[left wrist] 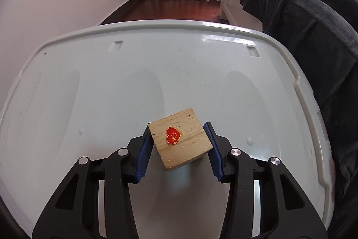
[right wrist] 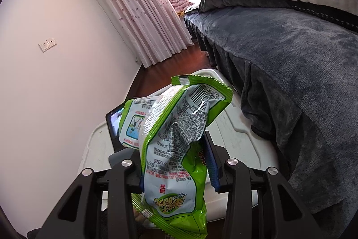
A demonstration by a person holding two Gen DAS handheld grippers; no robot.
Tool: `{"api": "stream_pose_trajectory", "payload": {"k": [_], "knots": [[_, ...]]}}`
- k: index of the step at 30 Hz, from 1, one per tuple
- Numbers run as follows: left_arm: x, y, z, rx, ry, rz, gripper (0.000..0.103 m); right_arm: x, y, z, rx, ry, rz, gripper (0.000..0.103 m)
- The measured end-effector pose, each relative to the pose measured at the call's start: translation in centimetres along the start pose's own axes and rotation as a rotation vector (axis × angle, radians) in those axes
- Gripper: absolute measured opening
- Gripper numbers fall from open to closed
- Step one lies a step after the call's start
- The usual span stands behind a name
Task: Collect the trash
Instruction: 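Grasp the wooden block with the left tool while the right holds the snack bag, then carry the block and snack bag over the box and release both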
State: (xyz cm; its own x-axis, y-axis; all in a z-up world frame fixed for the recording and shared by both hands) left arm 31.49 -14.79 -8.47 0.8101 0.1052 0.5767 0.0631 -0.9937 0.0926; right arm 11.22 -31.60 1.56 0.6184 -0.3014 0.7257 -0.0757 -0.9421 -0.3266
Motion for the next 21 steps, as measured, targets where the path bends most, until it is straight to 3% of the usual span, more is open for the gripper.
{"api": "stream_pose_trajectory", "payload": {"k": [5,11,16,21], "knots": [[-0.4,-2.1,-3.5,-0.050,0.032,0.030,0.044,-0.2,-0.8,0.8,-0.015,-0.016,-0.017,0.041],[-1.3,-6.5,-10.5,-0.030,0.091,0.055,0.044,-0.9,-3.4,2.5,-0.030,-0.037,-0.062,0.041],[-3.0,-10.4,-15.1,-0.017,0.093,0.043,0.044,-2.3,-6.5,3.8,-0.073,-0.041,-0.174,0.041],[-5.9,-13.6,-18.5,-0.015,0.095,0.046,0.044,-4.7,-9.6,3.3,-0.061,-0.022,-0.304,0.041]]}}
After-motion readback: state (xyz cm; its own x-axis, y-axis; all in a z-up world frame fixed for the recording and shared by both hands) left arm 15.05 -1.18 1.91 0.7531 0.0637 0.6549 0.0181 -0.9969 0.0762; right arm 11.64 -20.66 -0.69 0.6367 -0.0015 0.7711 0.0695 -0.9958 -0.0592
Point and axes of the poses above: each gripper's, at about its wrist camera, not at the fingertips, and z roughly the way its jaws point, y to its right, x to its top, the point moved 4 cm from there along z, roughly the way its jaws point, and after that the axes turned 5 degrees about -z, right-handed, at the moved point
